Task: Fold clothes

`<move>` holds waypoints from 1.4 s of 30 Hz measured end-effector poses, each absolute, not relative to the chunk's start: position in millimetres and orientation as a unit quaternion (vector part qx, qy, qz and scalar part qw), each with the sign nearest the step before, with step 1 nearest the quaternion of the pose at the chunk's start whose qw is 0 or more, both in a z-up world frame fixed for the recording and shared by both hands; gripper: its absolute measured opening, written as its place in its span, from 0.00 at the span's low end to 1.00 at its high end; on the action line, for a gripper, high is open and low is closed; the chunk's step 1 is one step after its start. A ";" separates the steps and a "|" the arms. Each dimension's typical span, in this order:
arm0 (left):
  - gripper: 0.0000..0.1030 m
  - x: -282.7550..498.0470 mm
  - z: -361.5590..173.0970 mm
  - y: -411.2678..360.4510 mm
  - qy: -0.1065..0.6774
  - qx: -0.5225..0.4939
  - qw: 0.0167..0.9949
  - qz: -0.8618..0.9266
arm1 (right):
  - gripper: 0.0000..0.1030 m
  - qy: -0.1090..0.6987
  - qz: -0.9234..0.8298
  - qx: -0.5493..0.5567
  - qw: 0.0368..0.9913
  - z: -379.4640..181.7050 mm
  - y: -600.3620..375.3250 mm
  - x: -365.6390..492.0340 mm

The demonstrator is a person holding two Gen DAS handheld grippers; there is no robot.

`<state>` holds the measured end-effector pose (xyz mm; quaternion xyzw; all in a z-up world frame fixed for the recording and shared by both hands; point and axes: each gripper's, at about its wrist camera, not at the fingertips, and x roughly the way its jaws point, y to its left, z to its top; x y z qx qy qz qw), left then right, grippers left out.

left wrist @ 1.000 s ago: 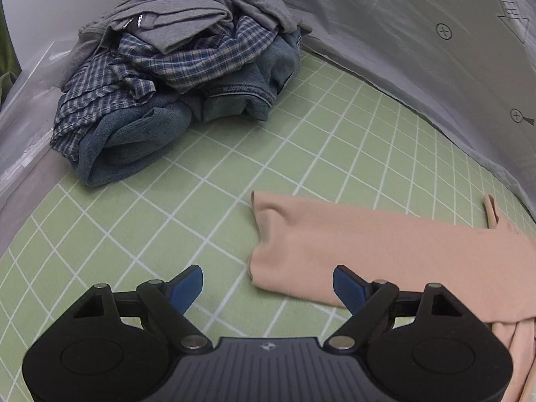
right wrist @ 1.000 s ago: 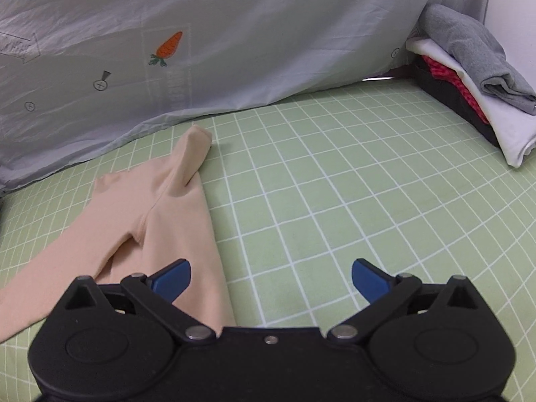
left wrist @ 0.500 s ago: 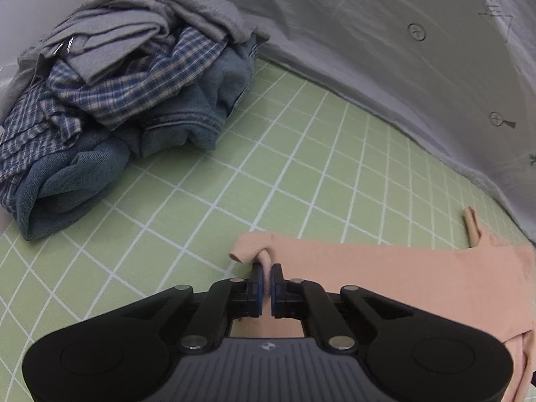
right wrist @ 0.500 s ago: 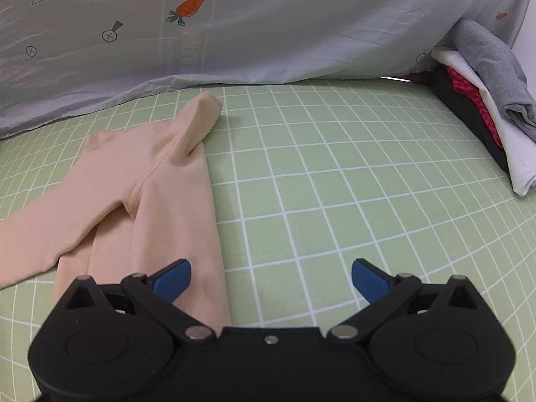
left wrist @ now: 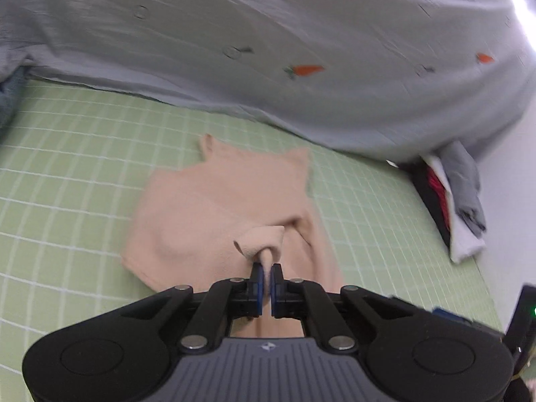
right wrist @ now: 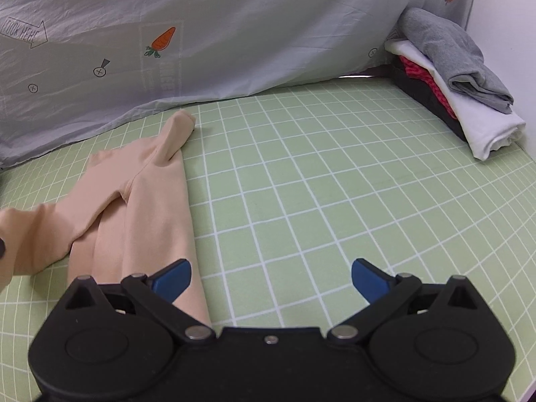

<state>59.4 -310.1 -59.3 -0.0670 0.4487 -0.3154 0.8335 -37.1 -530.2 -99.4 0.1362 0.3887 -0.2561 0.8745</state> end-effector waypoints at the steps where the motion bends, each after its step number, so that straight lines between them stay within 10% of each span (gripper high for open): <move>1: 0.10 47.1 -62.4 -319.0 0.455 -0.053 0.828 -0.322 | 1.00 0.389 -0.255 0.137 0.874 -99.4 -531.0 -42.4; 4: 0.48 25.6 -73.6 -330.1 0.481 -0.025 0.820 -0.309 | 1.00 0.392 -0.241 0.133 0.878 -100.4 -528.5 -55.0; 9: 0.65 7.8 -79.2 -316.2 0.495 -0.023 0.827 -0.267 | 0.96 0.382 -0.200 0.106 0.896 -94.8 -505.9 -61.1; 21: 0.70 4.6 -70.1 -249.8 0.492 -0.020 0.854 -0.166 | 0.48 0.404 -0.071 0.104 0.906 -113.0 -428.8 -32.4; 26: 0.70 5.5 -67.4 -237.2 0.488 -0.015 0.856 -0.170 | 0.02 0.394 -0.060 0.095 0.912 -115.0 -415.5 -35.4; 42: 0.70 -23.3 -80.7 -272.9 0.507 0.008 0.826 -0.246 | 0.01 0.315 -0.150 0.144 0.926 -68.9 -453.2 -114.4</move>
